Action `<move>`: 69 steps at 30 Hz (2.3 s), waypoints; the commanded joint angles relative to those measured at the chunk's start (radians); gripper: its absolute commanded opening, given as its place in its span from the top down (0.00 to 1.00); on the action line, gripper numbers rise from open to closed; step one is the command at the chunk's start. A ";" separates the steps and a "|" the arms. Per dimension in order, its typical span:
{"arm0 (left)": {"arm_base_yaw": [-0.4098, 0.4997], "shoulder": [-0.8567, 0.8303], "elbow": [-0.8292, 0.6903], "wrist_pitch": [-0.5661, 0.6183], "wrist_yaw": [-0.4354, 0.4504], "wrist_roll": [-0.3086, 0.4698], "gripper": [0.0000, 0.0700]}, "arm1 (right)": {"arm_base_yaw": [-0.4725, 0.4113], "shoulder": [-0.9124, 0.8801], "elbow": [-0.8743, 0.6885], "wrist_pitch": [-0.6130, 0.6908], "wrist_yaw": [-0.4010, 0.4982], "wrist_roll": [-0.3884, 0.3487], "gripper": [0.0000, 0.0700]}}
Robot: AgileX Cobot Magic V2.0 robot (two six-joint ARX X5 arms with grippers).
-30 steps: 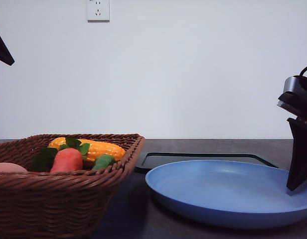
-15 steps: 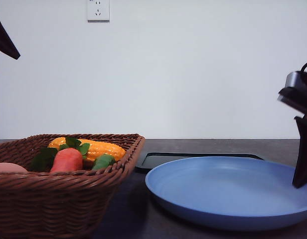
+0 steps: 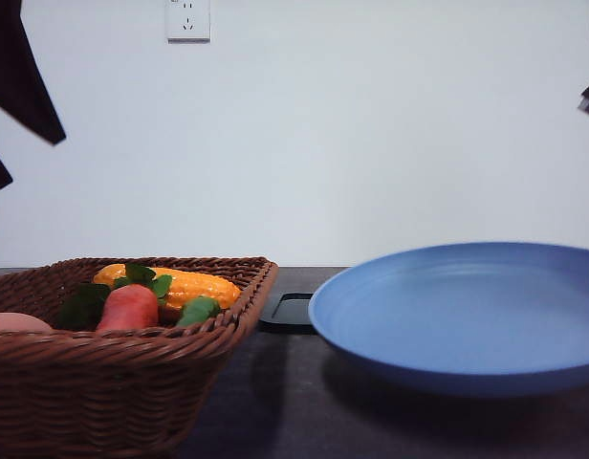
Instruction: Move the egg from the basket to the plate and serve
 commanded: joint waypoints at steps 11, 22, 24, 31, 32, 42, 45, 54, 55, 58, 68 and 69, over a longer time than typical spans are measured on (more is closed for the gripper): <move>-0.205 0.197 0.062 -0.069 -0.268 0.125 0.42 | -0.010 -0.060 0.013 -0.031 -0.005 0.016 1.00; -0.225 0.375 0.062 -0.057 -0.274 0.128 0.42 | -0.010 -0.075 0.013 -0.040 -0.006 0.017 1.00; -0.225 0.400 0.062 -0.057 -0.271 0.128 0.42 | -0.010 -0.075 0.013 -0.039 -0.006 0.017 1.00; -0.225 0.471 0.062 -0.055 -0.268 0.149 0.42 | -0.010 -0.075 0.013 -0.039 -0.005 0.016 1.00; -0.225 0.476 0.062 -0.055 -0.268 0.151 0.42 | -0.010 -0.075 0.013 -0.039 -0.005 0.016 1.00; -0.225 0.493 0.062 -0.055 -0.268 0.151 0.70 | -0.010 -0.075 0.013 -0.038 -0.005 0.016 1.00; -0.225 0.493 0.062 -0.055 -0.268 0.151 0.78 | -0.010 -0.075 0.013 -0.038 -0.005 0.016 1.00; -0.225 0.477 0.122 -0.088 -0.269 0.148 0.79 | -0.010 -0.075 0.013 -0.039 -0.017 0.018 1.00; -0.225 0.471 0.139 -0.093 -0.269 0.148 0.79 | -0.010 -0.075 0.013 -0.039 -0.027 0.019 1.00; -0.225 0.445 0.202 -0.099 -0.268 0.143 0.79 | -0.010 -0.075 0.017 -0.037 -0.068 0.035 1.00; -0.303 0.426 0.446 -0.050 -0.209 0.074 0.79 | -0.007 -0.072 0.018 -0.020 -0.146 0.070 1.00; -0.321 0.426 0.454 -0.012 -0.195 0.066 0.79 | -0.007 -0.072 0.018 -0.015 -0.163 0.074 1.00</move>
